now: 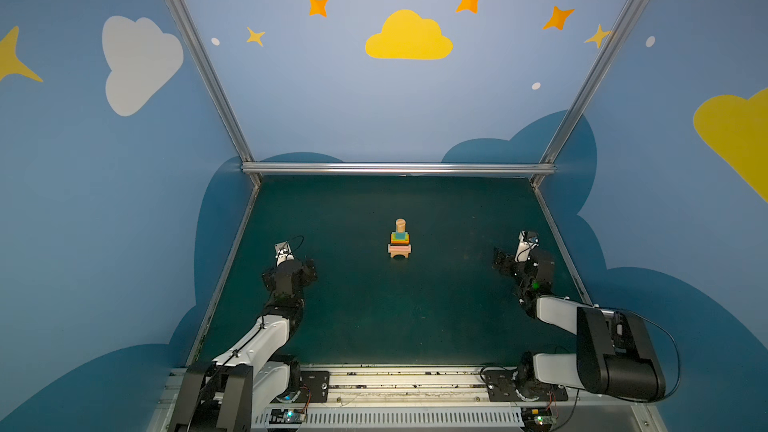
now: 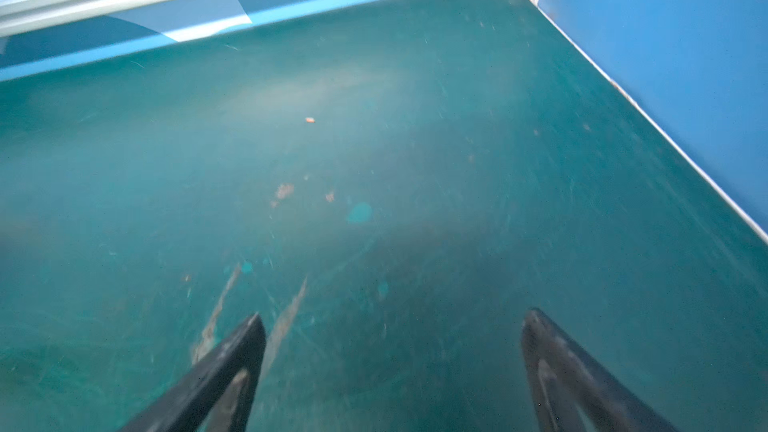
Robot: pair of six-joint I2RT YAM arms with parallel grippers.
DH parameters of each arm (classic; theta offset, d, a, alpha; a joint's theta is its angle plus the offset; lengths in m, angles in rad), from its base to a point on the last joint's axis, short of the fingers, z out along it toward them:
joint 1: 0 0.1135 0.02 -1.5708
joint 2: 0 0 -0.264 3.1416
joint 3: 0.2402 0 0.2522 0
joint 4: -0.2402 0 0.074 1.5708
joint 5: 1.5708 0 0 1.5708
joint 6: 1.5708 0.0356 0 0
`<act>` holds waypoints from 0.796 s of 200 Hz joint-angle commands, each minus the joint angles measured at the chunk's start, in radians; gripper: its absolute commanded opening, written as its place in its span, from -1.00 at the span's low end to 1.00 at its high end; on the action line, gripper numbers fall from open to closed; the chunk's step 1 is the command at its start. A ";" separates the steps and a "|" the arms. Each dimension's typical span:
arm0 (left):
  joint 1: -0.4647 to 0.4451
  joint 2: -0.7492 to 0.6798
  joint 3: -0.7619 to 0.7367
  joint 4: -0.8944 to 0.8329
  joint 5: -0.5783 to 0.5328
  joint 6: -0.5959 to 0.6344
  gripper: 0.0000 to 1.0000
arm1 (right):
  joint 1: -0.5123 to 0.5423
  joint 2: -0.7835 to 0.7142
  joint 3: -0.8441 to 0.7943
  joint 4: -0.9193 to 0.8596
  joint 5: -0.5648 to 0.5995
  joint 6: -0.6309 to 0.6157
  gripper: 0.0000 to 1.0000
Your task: Build the wood block tower
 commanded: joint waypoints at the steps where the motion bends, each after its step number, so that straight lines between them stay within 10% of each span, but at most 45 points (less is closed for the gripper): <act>1: 0.018 0.045 0.032 0.123 0.105 0.042 0.99 | 0.013 0.081 0.005 0.186 -0.041 -0.040 0.88; 81: 0.052 0.313 0.119 0.306 0.330 0.047 1.00 | 0.081 0.131 0.042 0.163 -0.062 -0.141 0.88; 159: 0.080 0.435 0.187 0.287 0.278 -0.005 1.00 | 0.065 0.139 0.076 0.112 -0.028 -0.101 0.89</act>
